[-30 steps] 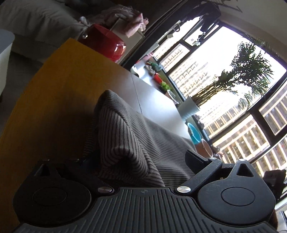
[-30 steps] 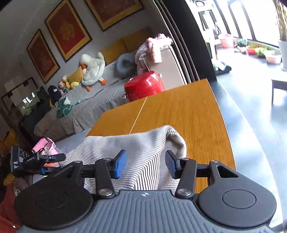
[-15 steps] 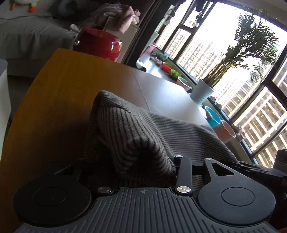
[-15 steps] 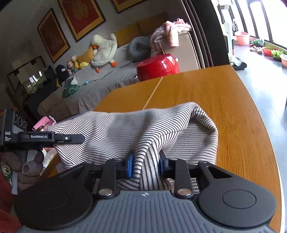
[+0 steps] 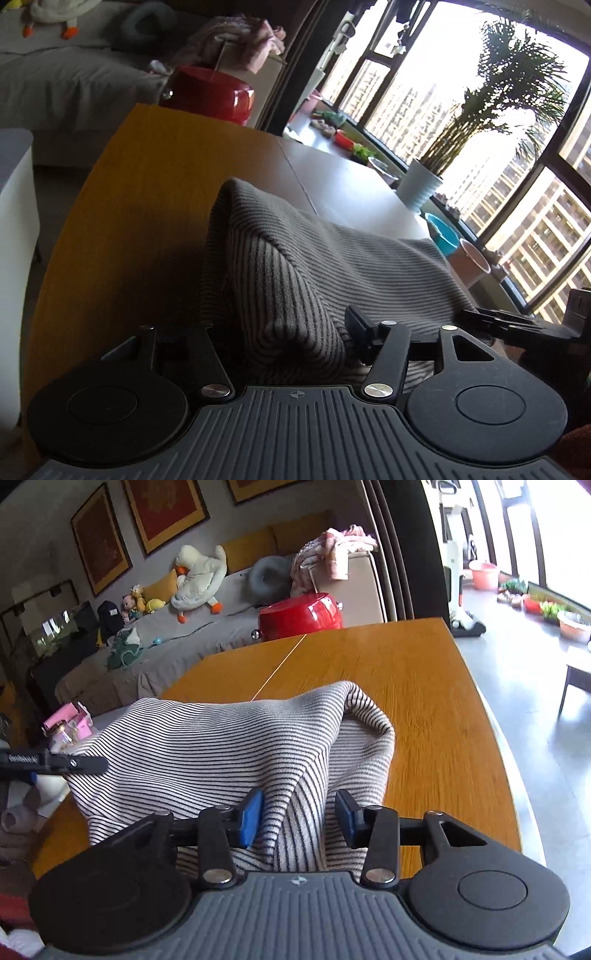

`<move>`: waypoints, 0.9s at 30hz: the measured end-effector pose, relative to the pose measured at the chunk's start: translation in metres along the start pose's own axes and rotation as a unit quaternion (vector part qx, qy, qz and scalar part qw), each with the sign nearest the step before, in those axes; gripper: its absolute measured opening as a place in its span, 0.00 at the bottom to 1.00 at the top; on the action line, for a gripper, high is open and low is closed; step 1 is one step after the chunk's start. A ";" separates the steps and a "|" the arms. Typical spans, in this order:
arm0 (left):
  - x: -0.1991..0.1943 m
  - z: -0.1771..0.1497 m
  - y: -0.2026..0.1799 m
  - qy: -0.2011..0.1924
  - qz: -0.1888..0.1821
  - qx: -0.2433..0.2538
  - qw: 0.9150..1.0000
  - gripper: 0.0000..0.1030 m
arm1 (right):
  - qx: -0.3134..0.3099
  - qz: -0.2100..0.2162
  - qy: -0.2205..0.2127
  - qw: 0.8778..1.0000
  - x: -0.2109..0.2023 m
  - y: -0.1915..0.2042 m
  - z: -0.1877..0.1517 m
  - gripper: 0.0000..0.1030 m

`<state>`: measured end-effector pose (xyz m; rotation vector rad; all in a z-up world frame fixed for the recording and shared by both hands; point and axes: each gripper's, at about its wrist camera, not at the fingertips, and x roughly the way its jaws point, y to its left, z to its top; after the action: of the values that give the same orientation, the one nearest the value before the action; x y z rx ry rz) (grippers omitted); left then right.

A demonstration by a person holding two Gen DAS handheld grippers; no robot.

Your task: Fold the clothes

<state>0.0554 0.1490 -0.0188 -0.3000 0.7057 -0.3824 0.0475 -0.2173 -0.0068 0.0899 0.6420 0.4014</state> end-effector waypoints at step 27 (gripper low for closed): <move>0.104 0.041 -0.043 0.030 0.009 0.093 0.995 0.97 | -0.045 0.073 -0.007 0.996 0.061 0.017 0.026 1.00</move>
<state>0.1456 0.0711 -0.0321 -0.1070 0.7261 -0.4387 0.1021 -0.1769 -0.0174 0.0540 0.6053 0.5696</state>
